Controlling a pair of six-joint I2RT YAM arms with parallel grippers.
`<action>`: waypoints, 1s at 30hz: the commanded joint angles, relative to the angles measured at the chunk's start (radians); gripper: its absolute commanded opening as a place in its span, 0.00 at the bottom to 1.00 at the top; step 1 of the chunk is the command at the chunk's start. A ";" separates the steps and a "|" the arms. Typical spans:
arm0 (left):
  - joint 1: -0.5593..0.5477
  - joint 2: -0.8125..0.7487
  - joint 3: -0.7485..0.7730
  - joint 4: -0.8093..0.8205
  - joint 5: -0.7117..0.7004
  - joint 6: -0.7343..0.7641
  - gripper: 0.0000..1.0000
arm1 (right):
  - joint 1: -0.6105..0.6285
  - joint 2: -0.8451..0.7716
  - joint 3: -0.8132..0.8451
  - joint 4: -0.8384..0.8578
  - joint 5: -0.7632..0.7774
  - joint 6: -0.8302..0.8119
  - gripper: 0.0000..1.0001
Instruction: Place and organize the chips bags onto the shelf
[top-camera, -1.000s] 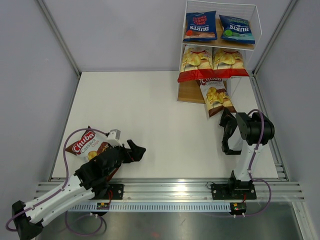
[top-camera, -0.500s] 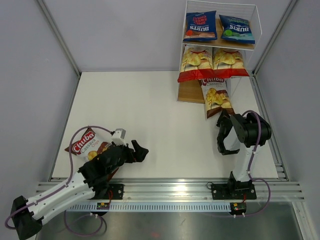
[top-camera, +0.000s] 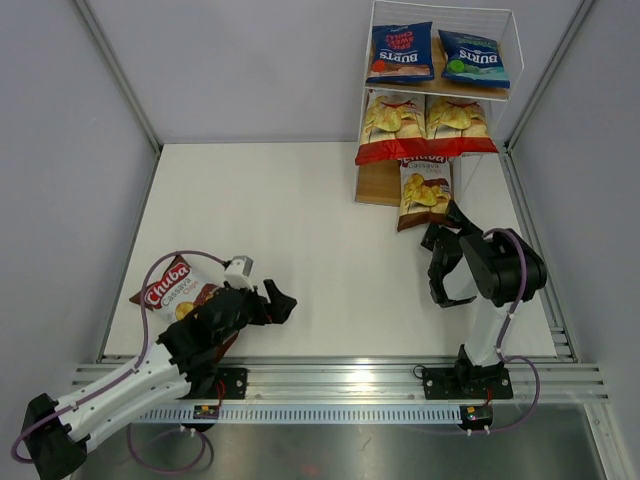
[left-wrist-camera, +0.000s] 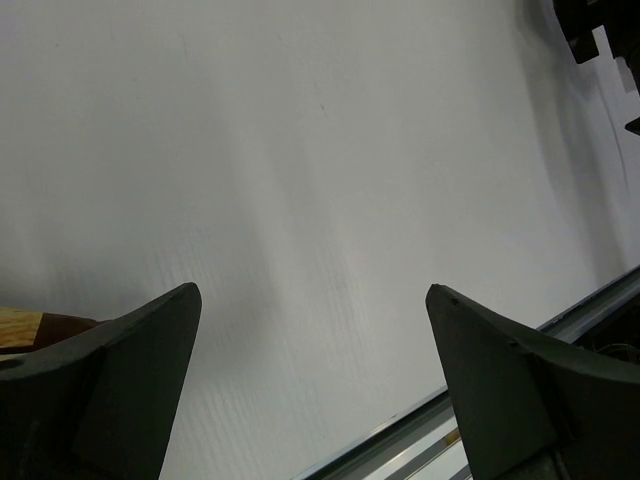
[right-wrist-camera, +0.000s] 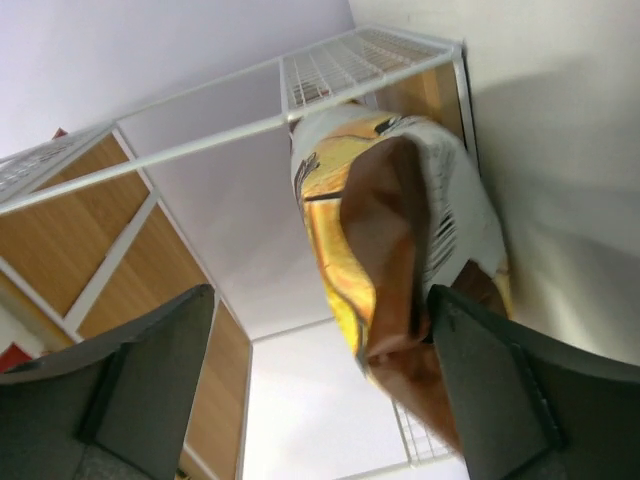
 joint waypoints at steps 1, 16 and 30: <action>0.020 0.001 0.064 -0.003 0.019 0.025 0.99 | 0.009 -0.059 -0.044 -0.051 -0.036 -0.016 0.99; 0.345 0.020 0.434 -0.626 -0.381 -0.189 0.99 | 0.003 -0.302 -0.245 -0.189 -0.295 -0.163 0.99; 0.632 -0.082 0.438 -0.899 -0.468 -0.500 0.99 | -0.043 -1.038 0.065 -1.177 -0.797 -0.997 0.99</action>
